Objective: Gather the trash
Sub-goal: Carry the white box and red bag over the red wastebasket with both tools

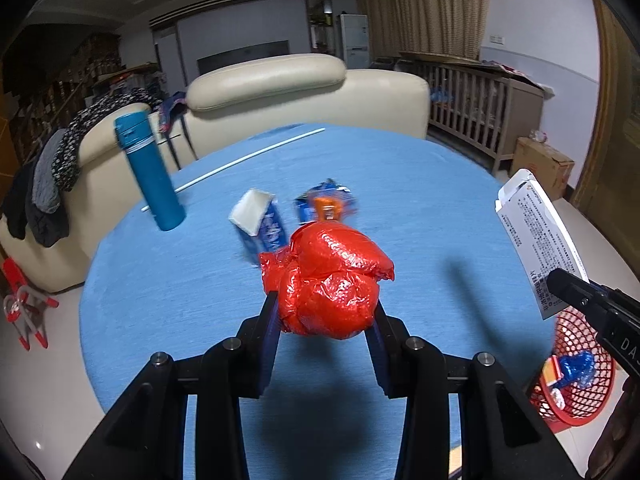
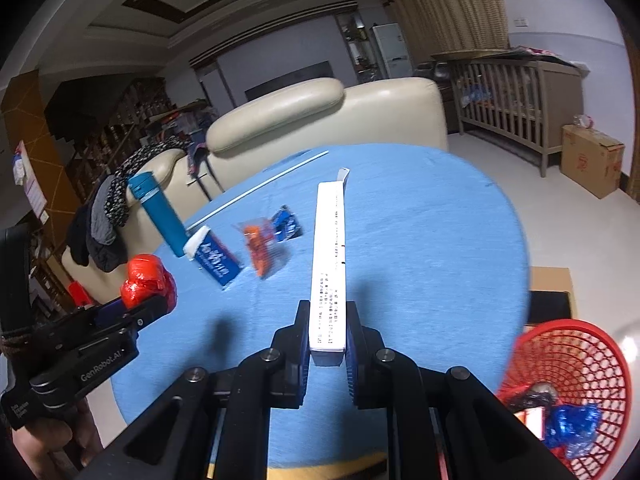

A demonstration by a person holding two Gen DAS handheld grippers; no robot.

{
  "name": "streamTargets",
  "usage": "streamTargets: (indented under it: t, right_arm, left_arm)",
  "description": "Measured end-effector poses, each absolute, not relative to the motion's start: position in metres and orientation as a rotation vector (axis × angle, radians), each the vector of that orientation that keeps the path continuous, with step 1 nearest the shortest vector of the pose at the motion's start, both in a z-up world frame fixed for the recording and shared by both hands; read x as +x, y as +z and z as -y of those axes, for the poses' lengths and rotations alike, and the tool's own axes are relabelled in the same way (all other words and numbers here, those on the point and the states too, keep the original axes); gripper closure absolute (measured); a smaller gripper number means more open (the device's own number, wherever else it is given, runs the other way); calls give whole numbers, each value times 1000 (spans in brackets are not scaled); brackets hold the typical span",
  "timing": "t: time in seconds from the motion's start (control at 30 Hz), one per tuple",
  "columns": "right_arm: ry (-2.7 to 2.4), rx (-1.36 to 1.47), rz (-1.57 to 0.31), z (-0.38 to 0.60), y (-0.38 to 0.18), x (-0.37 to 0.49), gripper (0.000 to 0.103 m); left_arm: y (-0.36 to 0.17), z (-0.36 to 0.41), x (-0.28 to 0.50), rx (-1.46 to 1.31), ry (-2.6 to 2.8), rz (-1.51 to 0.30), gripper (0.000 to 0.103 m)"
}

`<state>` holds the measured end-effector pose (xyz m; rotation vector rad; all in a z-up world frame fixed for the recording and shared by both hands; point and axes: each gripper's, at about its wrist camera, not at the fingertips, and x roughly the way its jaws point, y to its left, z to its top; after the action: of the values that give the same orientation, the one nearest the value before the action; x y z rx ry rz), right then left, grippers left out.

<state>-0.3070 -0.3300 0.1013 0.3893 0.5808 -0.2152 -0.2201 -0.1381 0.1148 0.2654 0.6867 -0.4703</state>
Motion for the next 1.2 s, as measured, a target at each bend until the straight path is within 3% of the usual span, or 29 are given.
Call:
streamTargets:
  t: [0.63,1.2]
  right_arm:
    - [-536,531,-575,452,67,-439,87]
    - [-649,637,-648,490,18,-483,87]
  left_arm:
    - [113,246,-283,389,-755,-691,61]
    - [105,327,-338,495,-943,-688,61]
